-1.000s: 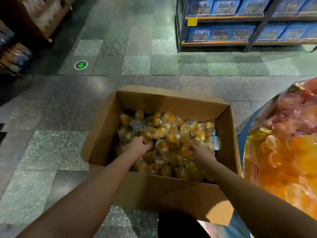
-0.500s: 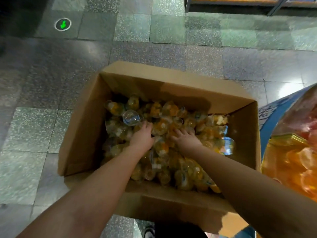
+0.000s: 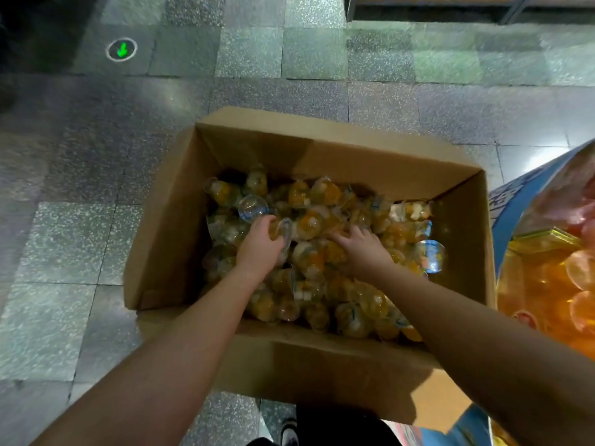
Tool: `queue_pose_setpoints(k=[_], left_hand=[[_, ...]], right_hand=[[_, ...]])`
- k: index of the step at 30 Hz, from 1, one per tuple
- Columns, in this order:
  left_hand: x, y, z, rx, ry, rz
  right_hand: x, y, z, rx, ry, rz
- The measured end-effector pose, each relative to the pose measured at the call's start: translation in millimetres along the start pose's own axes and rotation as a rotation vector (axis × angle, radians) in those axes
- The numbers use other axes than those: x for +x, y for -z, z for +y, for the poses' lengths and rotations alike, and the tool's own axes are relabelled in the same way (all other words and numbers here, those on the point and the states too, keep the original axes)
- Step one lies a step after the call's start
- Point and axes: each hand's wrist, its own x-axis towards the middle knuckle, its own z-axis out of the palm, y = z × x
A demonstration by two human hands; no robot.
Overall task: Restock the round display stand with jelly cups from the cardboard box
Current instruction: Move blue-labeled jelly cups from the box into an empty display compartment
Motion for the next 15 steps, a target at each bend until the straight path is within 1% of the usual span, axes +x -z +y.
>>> queue_pose_setpoints(k=[2, 4, 6, 8, 10, 12, 13, 15], left_hand=[[-29.2, 14.8, 0.7, -0.200, 0.070, 0.005], [-63.4, 26.8, 0.6, -0.348, 0.101, -0.008], [-99.9, 34.3, 0.3, -0.558, 0.118, -0.030], [-138.8, 38.7, 1.4, -0.705, 0.118, -0.065], [-177.9, 38.0, 1.2, -0.757, 0.094, -0.072], [-216.2, 35.2, -0.7, -0.795, 0.066, -0.094], [-234.7, 33.3, -2.0, -0.819, 0.053, -0.115], [-272.8, 30.4, -1.0, -0.860, 0.026, -0.154]], right_hand=[[-23.8, 5.1, -2.5, 0.343, -0.131, 0.026], [-57.7, 8.2, -8.1, 0.748, -0.201, 0.016], [-95.9, 4.1, -14.9, 1.033, -0.208, 0.021], [-136.6, -1.8, -25.9, 1.234, -0.191, 0.075], [-178.9, -10.7, -41.1, 1.447, -0.180, 0.121], [-220.0, -24.5, -54.2, 1.794, -0.151, 0.069], [-241.9, -30.1, -61.9, 1.920, -0.138, 0.030], [-287.7, -41.3, -72.7, 2.014, -0.122, 0.019]])
